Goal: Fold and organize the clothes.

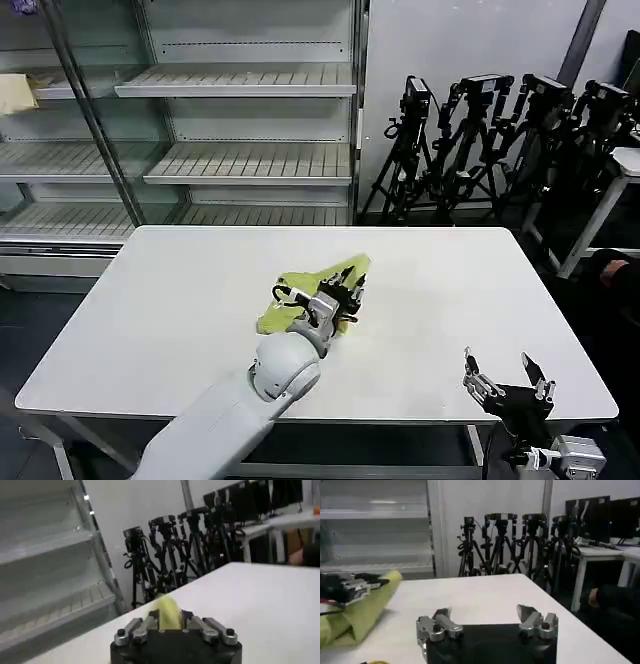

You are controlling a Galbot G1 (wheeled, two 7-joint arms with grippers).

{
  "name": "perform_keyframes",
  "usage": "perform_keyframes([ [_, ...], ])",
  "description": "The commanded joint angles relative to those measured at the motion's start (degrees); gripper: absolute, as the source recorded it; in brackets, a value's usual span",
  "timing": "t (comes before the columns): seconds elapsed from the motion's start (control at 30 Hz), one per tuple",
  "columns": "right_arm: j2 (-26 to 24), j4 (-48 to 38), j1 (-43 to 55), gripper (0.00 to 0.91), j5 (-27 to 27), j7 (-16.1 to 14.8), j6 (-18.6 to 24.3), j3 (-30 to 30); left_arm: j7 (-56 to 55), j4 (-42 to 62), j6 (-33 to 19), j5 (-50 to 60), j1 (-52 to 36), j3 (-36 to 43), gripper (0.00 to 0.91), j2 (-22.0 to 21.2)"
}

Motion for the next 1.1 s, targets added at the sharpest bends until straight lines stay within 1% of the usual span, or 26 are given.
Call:
perform_keyframes([
  [0.03, -0.2, -0.1, 0.7, 0.907, -1.2, -0.2, 0.2, 0.0, -2.7, -0.3, -11.2, -13.4, 1.4, -5.1, 0.907, -3.8],
  [0.07, -0.3, -0.2, 0.7, 0.907, -1.4, -0.2, 0.4, 0.0, -2.8, -2.1, -12.4, -15.0, 2.9, -6.8, 0.907, -3.2],
  [0.13, -0.7, -0.6, 1.1, 0.907, -3.0, -0.6, 1.5, -0.3, -2.9, -4.8, -12.5, -17.0, 5.4, -9.9, 0.907, -2.2],
  [0.27, -1.4, -1.2, 1.9, 0.907, -3.7, -1.4, 3.4, -0.6, -4.0, -11.8, -12.3, -18.5, 13.1, -19.1, 0.907, 0.1],
  [0.3, -1.6, -1.3, 2.2, 0.907, -3.8, -1.6, 3.8, -0.6, -4.2, -13.2, -12.3, -18.3, 14.7, -20.9, 0.907, 1.5],
  [0.37, -2.0, -1.6, 2.8, 0.907, -4.0, -1.8, 4.0, -0.8, -3.9, -16.3, -12.4, -15.9, 20.2, -25.1, 0.907, 3.6],
  [0.4, -2.2, -1.8, 2.9, 0.907, -4.1, -1.9, 4.5, -0.9, -3.7, -17.3, -12.5, -13.1, 21.8, -26.3, 0.907, 3.9],
  [0.43, -2.4, -2.2, 3.3, 0.907, -4.1, -2.0, 5.6, -1.3, -3.3, -19.5, -12.5, -10.3, 26.9, -29.9, 0.907, 4.9],
  [0.5, -2.8, -2.3, 3.5, 0.907, -4.2, -1.9, 6.2, -1.6, -2.6, -21.8, -12.5, -8.0, 31.1, -33.7, 0.907, 5.5],
  [0.53, -2.9, -2.3, 3.7, 0.907, -4.0, -1.8, 6.1, -1.8, -2.0, -23.2, -12.4, -5.4, 35.3, -36.2, 0.907, 5.4],
  [0.57, -3.0, -2.4, 3.8, 0.907, -4.0, -1.7, 6.1, -2.0, -1.7, -24.0, -12.4, -4.9, 37.3, -36.9, 0.907, 5.1],
  [0.6, -3.1, -2.5, 3.9, 0.907, -3.9, -1.7, 6.3, -2.1, -0.9, -25.2, -13.0, -0.4, 38.8, -38.6, 0.907, 4.4],
  [0.63, -3.3, -2.7, 4.0, 0.907, -3.9, -1.8, 6.7, -2.3, -0.7, -25.6, -12.9, 0.4, 42.8, -40.5, 0.907, 3.6],
  [0.73, -3.4, -3.0, 4.5, 0.907, -4.1, -2.4, 7.4, -2.5, 0.0, -30.0, -12.3, 1.0, 48.0, -43.8, 0.907, 2.1],
  [0.8, -3.2, -3.3, 5.0, 0.907, -5.1, -3.1, 7.3, -3.1, 0.3, -31.7, -11.8, 1.3, 50.5, -45.4, 0.907, 2.3],
  [0.9, -2.7, -3.8, 5.2, 0.907, -6.7, -3.7, 8.4, -4.1, 0.5, -32.9, -11.7, 1.9, 53.0, -47.5, 0.907, 2.6],
  [1.1, -1.9, -4.1, 4.5, 0.907, -7.6, -4.0, 10.1, -4.7, 1.8, -36.1, -10.9, 2.8, 56.2, -48.7, 0.907, 0.9],
])
